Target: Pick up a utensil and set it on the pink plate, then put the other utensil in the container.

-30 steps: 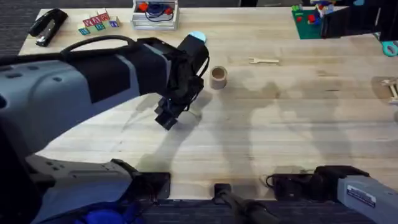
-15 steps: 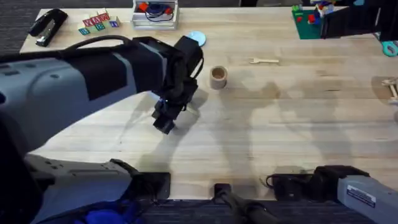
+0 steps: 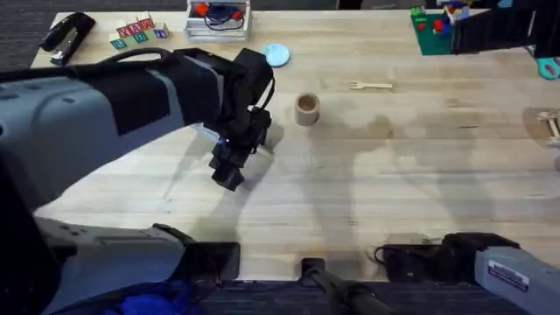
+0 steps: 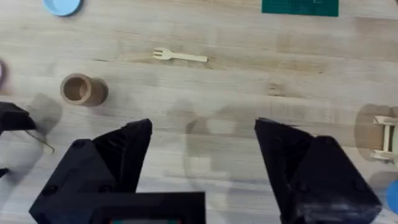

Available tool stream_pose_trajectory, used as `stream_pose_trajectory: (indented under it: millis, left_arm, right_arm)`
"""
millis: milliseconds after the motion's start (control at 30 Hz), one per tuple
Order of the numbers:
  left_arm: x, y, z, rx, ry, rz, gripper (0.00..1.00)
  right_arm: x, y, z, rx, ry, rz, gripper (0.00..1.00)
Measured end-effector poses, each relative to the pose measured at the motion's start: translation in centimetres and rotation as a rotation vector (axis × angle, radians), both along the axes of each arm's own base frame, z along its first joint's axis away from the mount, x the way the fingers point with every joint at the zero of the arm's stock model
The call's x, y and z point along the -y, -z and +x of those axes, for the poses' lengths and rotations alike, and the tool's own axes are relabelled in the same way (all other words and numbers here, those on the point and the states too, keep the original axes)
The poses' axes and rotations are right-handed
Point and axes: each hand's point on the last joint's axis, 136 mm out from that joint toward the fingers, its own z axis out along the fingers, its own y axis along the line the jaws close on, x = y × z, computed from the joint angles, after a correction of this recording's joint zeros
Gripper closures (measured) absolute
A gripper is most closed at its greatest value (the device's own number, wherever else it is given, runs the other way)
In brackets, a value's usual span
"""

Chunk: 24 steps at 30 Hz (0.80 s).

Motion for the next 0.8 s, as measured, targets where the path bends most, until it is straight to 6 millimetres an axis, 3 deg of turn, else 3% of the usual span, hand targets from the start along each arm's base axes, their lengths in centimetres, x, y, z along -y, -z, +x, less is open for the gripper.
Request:
stream_pose_trajectory:
  millis: [267, 367, 500, 567, 800]
  left_arm:
    - [0.00, 0.01, 0.00, 0.000, -0.001, 0.000, 0.024]
    - [-0.08, 0.00, 0.03, 0.000, -0.008, 0.002, 0.307]
    - [-0.06, 0.00, 0.28, 0.009, -0.011, -0.001, 0.899]
    - [0.01, -0.09, 0.37, 0.015, -0.011, -0.004, 0.946]
    - [0.01, -0.11, 0.37, 0.016, -0.012, -0.005, 0.952]
  right_arm:
    - [0.00, 0.01, -0.01, 0.000, 0.000, 0.000, 0.005]
    - [0.00, 0.00, 0.00, 0.000, 0.000, 0.000, 0.005]
    - [0.00, 0.01, 0.00, 0.000, 0.000, 0.000, 0.006]
    - [0.00, 0.00, 0.00, 0.000, 0.000, 0.000, 0.005]
    - [0.00, 0.00, 0.00, 0.000, 0.000, 0.000, 0.005]
